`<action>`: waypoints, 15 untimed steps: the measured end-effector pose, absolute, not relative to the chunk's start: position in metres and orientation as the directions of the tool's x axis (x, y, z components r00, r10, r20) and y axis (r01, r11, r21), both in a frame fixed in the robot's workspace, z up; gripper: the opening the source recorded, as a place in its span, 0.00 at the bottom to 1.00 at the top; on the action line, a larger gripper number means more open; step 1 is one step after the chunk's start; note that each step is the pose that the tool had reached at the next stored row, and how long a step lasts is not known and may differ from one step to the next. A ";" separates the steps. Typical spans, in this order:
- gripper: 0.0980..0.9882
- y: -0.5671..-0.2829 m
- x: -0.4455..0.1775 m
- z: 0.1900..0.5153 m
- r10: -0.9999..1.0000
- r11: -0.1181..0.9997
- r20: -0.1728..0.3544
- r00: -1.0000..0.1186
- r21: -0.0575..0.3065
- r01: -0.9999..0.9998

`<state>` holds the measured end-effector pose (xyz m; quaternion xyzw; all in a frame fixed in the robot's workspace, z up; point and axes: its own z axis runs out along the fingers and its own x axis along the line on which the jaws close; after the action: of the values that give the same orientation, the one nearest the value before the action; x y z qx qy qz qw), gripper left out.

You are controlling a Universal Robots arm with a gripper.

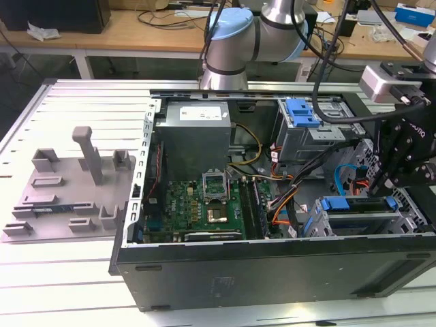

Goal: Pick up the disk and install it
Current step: 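Insert the first disk wire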

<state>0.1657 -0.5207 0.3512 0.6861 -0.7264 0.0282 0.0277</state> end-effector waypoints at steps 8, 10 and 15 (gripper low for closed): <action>0.07 -0.516 0.167 0.351 -0.993 0.068 0.091 -0.068 -0.004 -0.998; 0.07 -0.516 0.167 0.351 -0.993 0.074 0.092 -0.074 -0.004 -0.997; 0.07 -0.516 0.167 0.351 -0.992 0.082 0.092 -0.082 -0.004 -0.997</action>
<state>0.1670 -0.5159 0.3512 0.6767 -0.7348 0.0325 0.0326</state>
